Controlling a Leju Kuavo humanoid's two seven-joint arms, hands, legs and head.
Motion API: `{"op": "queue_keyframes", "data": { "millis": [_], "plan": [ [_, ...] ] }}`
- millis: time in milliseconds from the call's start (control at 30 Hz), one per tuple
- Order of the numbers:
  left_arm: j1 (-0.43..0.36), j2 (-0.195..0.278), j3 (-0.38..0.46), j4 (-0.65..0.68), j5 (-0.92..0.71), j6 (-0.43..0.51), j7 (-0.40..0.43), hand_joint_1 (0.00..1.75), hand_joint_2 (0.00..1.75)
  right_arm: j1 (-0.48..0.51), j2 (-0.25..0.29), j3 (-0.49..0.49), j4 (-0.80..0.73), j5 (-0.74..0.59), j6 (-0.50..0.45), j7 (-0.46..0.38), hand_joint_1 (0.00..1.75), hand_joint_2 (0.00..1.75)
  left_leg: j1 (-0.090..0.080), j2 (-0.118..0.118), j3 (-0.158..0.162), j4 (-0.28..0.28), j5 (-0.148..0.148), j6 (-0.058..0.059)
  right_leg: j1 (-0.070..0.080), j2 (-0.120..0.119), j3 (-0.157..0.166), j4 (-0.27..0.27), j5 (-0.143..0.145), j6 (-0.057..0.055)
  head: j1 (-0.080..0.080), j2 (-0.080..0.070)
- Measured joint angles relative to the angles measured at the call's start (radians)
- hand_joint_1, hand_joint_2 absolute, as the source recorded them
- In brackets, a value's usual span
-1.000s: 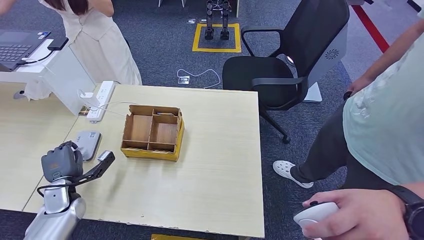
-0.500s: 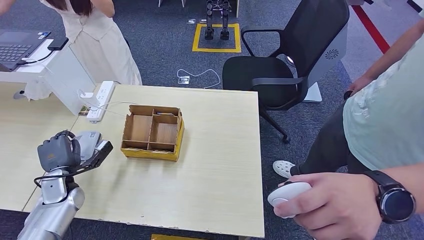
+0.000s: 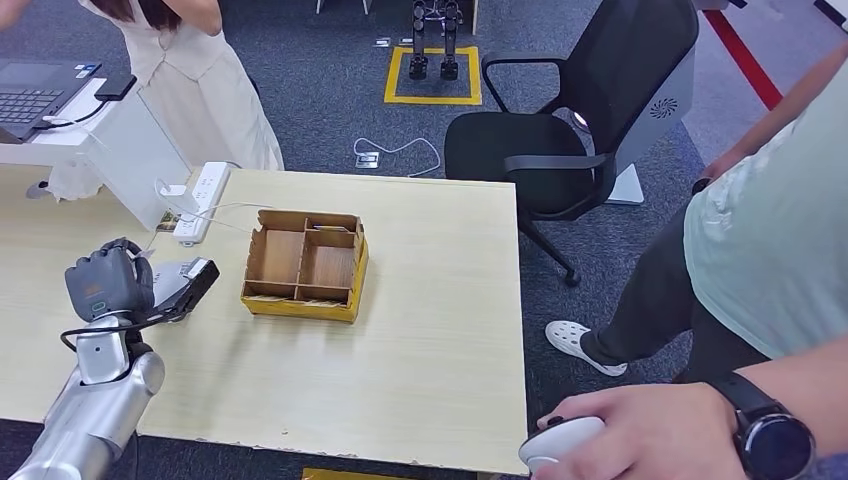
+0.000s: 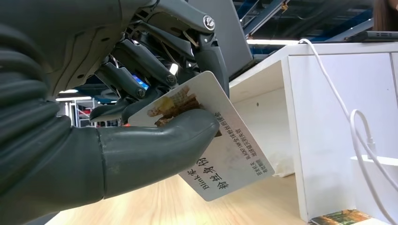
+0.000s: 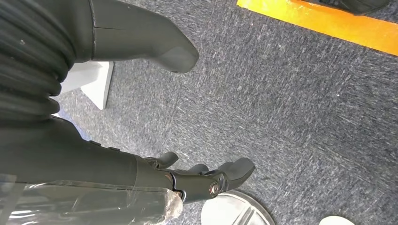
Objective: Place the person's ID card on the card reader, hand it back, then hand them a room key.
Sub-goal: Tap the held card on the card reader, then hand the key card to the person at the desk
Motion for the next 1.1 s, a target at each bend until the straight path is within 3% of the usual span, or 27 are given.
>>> {"op": "queue_keyframes", "data": {
  "millis": [333, 667, 1100],
  "plan": [
    [-0.015, 0.026, -0.009, 0.043, 0.02, -0.01, 0.039, 1.75, 1.75, 0.001, -0.005, 0.018, -0.001, -0.031, -0.029, -0.004, 0.0, 1.75, 0.0, 0.0, 0.0, 0.0, 0.0, 0.0, 0.0, 0.0, 0.0, 0.0, 0.0, 0.0, 0.0, 0.0],
    [0.047, 0.096, 0.016, 0.048, 0.051, -0.02, 0.07, 1.75, 1.75, 0.006, -0.017, 0.051, -0.01, -0.064, -0.059, 0.0, 0.0, 1.75, 0.0, 0.0, -0.001, 0.0, 0.0, 0.0, 0.0, 0.0, 0.0, 0.0, 0.0, 0.0, 0.0, 0.0],
    [0.078, 0.118, 0.044, 0.042, 0.048, -0.04, 0.067, 1.75, 1.75, -0.003, -0.019, 0.077, -0.011, -0.105, -0.064, -0.017, 0.0, 1.75, 0.0, 0.0, -0.001, 0.0, 0.0, 0.0, 0.0, 0.0, 0.0, 0.0, 0.0, 0.0, 0.0, 0.0]
  ]
}}
